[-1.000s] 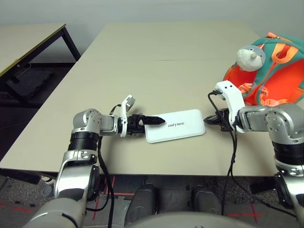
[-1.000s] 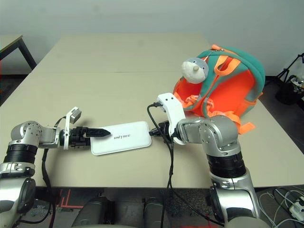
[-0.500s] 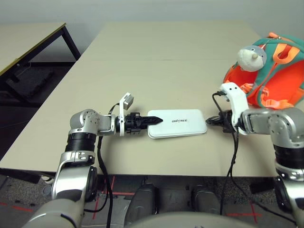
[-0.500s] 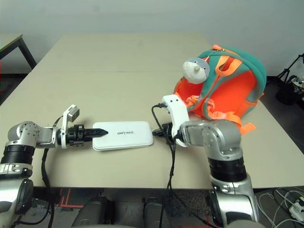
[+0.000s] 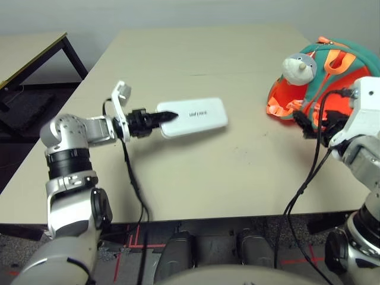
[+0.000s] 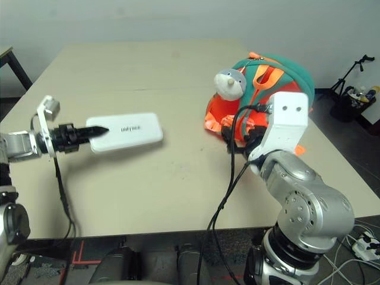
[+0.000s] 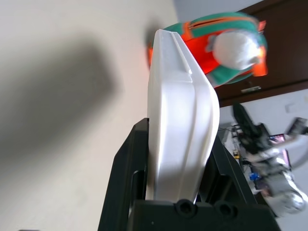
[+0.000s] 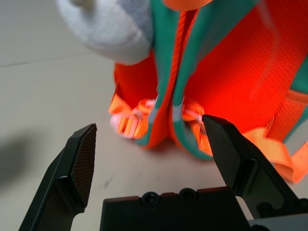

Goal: Put the pencil case into the backpack and zip it.

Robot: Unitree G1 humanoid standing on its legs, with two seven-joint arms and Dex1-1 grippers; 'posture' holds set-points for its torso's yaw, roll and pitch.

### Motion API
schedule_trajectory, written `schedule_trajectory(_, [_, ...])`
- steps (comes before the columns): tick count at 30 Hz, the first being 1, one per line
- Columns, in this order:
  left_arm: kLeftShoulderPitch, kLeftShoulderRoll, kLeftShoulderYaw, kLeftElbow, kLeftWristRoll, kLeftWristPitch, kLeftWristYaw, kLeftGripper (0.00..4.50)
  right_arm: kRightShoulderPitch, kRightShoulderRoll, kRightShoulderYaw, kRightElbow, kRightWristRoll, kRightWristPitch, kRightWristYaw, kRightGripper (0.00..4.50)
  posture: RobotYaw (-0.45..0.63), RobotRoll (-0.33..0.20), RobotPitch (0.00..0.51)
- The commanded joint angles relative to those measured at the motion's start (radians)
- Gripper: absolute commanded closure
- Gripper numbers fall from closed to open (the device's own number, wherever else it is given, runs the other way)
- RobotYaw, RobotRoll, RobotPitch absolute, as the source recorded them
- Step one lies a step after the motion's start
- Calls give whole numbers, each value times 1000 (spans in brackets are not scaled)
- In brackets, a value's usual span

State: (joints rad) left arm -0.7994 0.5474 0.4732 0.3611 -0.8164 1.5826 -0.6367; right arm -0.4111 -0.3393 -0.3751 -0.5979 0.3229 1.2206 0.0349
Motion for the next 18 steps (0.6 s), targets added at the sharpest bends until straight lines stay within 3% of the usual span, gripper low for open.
schedule_trajectory(1, [-10, 34, -27, -26, -68, 32, -20, 3093, -24, -15, 50, 152, -57, -174, 11, 0, -78, 0, 0])
schedule_trajectory(15, [58, 109, -36, -119, -345, 32, 117, 3093, -194, 1, 84, 694, -149, -588, 7, 0, 18, 0, 0])
schedule_trajectory(18, [62, 109, -29, -120, -379, 32, 156, 3093, -211, -8, 88, 772, -162, -640, 13, 508, 23, 0, 0])
